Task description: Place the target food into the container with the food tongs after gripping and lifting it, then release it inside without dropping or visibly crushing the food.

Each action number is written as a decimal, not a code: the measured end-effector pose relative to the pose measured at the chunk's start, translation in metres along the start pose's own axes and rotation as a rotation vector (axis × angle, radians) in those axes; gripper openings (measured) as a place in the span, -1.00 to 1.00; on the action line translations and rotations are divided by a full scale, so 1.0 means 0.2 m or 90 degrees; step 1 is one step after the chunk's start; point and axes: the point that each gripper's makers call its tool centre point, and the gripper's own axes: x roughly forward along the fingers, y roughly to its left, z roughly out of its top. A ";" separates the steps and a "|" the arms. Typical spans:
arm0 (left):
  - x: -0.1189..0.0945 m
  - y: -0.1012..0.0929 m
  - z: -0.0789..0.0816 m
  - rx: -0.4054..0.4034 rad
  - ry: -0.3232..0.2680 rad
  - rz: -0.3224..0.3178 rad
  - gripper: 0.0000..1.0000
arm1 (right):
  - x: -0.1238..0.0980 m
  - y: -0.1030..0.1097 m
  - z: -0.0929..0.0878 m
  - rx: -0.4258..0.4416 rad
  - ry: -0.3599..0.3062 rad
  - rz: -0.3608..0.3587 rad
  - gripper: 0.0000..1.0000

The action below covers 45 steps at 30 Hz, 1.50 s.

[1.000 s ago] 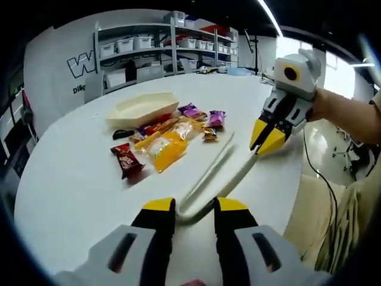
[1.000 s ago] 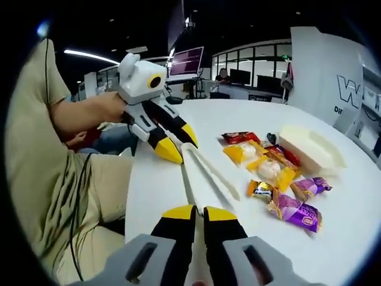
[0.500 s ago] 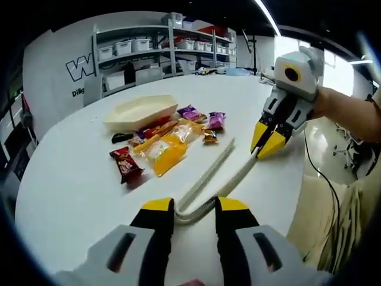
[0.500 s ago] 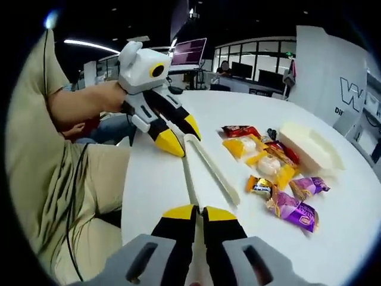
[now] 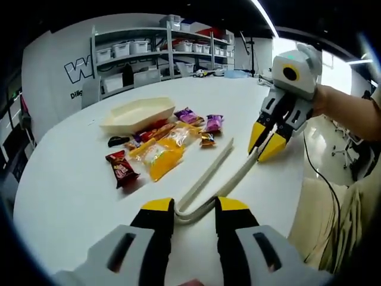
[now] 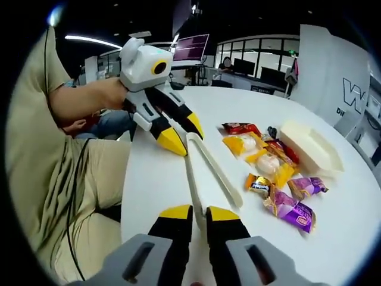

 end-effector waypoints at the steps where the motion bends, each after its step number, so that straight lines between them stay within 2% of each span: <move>1: 0.00 0.00 0.00 -0.001 -0.001 -0.001 -0.48 | 0.00 0.00 0.00 -0.003 0.002 0.003 -0.90; 17: 0.01 0.00 0.00 -0.006 -0.011 -0.007 -0.46 | 0.04 0.00 0.01 -0.037 0.040 0.025 -0.92; 25: 0.01 0.01 0.00 -0.013 -0.015 -0.006 -0.41 | 0.04 -0.01 0.01 -0.028 0.040 0.028 -0.99; 45: -0.01 0.00 -0.01 -0.014 -0.021 -0.012 -0.29 | 0.04 -0.01 0.01 -0.026 0.033 0.031 -1.00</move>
